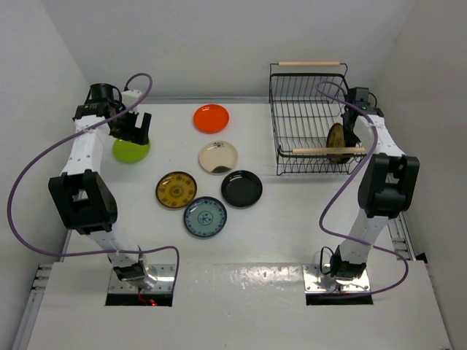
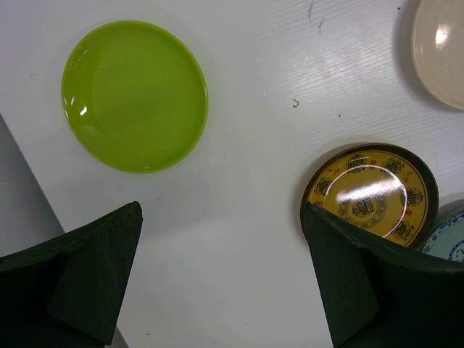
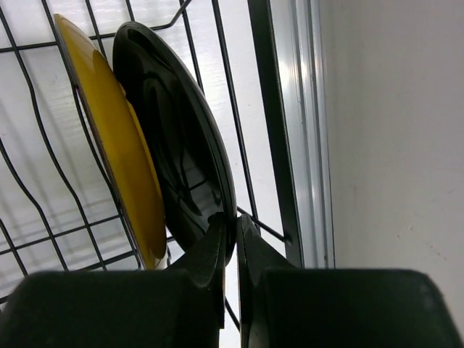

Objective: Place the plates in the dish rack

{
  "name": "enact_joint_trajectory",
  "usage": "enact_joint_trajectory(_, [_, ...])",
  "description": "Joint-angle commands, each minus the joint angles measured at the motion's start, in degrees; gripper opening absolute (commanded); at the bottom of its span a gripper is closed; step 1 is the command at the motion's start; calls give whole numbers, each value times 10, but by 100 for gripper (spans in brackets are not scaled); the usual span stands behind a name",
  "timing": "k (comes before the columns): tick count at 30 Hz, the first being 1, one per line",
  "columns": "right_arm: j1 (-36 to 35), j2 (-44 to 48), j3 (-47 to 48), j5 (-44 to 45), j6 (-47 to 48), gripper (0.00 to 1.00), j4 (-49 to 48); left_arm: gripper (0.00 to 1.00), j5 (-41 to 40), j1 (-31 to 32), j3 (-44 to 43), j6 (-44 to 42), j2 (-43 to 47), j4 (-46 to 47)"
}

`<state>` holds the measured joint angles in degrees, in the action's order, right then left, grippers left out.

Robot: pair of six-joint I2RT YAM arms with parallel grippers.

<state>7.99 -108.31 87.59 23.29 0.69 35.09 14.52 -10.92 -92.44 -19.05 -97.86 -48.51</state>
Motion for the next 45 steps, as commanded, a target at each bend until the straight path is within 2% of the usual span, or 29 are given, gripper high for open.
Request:
enact_joint_trajectory(1, [-6, 36, -7, 27, 28, 0, 3, 98, -1, 2, -6, -6, 15, 8])
enact_joint_trajectory(6, [-17, 22, -5, 25, 33, 0, 14, 98, -6, 2, -6, -6, 15, 8])
enact_joint_trajectory(7, [-18, 20, -3, 26, 33, 2, 14, 98, -6, 2, -6, -6, 15, 8])
enact_joint_trajectory(11, [-18, 7, 6, 23, 27, 29, 23, 98, -6, 2, -6, -6, 15, 8])
enact_joint_trajectory(14, [-20, 1, 13, 23, 27, 34, 23, 98, -6, 2, -6, -12, 15, 8])
enact_joint_trajectory(19, [-19, -1, 30, 19, 20, 34, 32, 98, -6, 2, -6, -12, 10, 8])
enact_joint_trajectory(22, [-19, 5, 59, 21, 10, 43, 50, 98, 0, 2, 0, -12, 4, 8])
enact_joint_trajectory(23, [-19, 10, 64, 24, 0, 46, 55, 98, 0, 2, 5, -12, -3, 8])
enact_joint_trajectory(25, [-19, 25, 81, 45, -3, 62, 61, 98, 0, 2, 11, -12, -14, 8])
enact_joint_trajectory(26, [-20, 28, 93, 53, -22, 74, 64, 98, -9, 2, 11, -12, -21, 8])
enact_joint_trajectory(28, [-19, 36, 127, 82, -31, 84, 83, 98, -40, 2, 11, -1, -44, 15])
enact_joint_trajectory(30, [-22, 42, 166, 100, -44, 100, 107, 98, -64, -5, 11, 11, -61, 42])
enact_joint_trajectory(34, [-46, 73, 177, 112, -55, 100, 99, 99, -73, -65, -31, 95, -117, 92])
enact_joint_trajectory(38, [-90, 131, 126, 97, -55, 100, 70, 99, -49, -117, -98, 169, -195, 131])
enact_joint_trajectory(45, [-183, 181, 44, 79, -53, 100, 38, 99, -76, -130, -196, 196, -333, 136])
